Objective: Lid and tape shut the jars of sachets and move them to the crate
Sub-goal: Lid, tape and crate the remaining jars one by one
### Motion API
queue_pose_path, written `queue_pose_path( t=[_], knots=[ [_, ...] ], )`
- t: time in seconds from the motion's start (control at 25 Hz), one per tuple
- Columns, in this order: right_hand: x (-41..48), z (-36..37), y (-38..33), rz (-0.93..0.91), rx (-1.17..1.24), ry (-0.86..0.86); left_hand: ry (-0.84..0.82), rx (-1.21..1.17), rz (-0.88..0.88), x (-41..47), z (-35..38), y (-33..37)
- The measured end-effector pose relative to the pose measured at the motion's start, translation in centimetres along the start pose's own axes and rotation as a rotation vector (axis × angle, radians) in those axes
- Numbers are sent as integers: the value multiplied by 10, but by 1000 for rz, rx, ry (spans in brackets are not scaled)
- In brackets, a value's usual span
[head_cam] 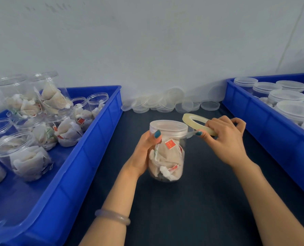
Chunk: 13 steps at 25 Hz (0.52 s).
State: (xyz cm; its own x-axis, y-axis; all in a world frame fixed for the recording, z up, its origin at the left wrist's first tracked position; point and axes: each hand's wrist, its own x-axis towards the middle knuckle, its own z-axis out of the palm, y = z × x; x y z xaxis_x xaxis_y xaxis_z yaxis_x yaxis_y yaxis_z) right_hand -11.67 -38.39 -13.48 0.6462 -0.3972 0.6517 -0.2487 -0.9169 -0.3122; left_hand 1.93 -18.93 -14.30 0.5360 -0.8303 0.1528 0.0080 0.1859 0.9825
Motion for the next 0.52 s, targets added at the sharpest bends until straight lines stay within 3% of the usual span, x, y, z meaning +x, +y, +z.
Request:
queue_pose_path(
  t=[0.24, 0.52],
  knots=[
    [0, 7, -5, 27, 93, -82, -93, -172, -105, 2, 2, -7],
    [-4, 7, -4, 15, 113, -61, -59, -106, -112, 5, 2, -6]
  ],
)
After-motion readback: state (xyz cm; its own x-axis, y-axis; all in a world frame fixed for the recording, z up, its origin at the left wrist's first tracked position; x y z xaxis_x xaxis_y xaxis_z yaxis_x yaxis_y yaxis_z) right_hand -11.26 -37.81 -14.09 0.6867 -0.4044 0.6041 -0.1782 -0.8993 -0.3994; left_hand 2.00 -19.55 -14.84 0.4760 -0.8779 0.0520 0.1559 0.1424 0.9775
